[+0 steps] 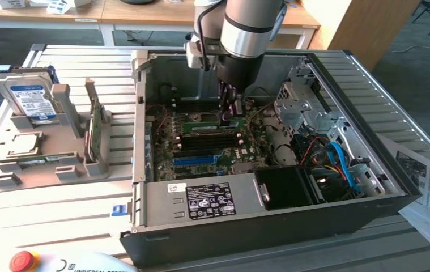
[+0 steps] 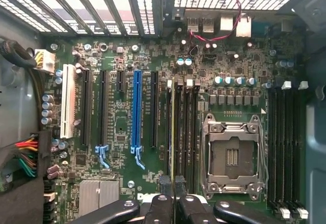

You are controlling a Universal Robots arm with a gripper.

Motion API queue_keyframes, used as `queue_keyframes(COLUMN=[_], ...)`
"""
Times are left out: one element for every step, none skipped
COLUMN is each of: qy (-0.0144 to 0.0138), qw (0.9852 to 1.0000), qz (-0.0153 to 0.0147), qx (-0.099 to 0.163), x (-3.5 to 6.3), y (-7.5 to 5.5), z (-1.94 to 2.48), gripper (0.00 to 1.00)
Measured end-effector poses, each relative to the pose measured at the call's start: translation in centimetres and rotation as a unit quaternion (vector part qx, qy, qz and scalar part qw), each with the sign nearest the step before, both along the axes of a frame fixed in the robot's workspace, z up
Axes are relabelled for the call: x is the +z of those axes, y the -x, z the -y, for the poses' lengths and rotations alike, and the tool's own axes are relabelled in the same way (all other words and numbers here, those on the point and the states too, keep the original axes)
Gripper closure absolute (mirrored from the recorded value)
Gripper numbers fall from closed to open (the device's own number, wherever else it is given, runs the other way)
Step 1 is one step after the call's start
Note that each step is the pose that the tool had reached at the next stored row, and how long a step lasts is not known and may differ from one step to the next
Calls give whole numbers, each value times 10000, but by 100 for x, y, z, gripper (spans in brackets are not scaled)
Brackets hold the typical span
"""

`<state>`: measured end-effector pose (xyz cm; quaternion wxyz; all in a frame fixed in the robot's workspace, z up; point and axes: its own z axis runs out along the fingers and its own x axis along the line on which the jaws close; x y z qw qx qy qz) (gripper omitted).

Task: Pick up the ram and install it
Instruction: 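Insert the ram into the slot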

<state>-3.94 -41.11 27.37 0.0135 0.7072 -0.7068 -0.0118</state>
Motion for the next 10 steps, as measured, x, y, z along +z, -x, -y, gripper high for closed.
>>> queue_keyframes(qy=[0, 0, -1, -1, -1, -1, 0, 0, 0, -1], qw=[10000, 10000, 10000, 10000, 10000, 10000, 10000, 10000, 10000, 10000], qz=[0, 0, 0, 0, 0, 0, 0, 0, 0, 0], qx=[0, -1, -1, 0, 0, 0, 0, 0, 0, 0], x=[-13, -24, -35, -46, -53, -58, -65, -75, -87, -102], y=[-1, -2, -2, -2, -3, -3, -3, -3, -3, -3], z=[0, 0, 0, 0, 0, 0, 0, 0, 0, 0], gripper=[88, 88, 88, 88, 88, 88, 88, 88, 88, 88])
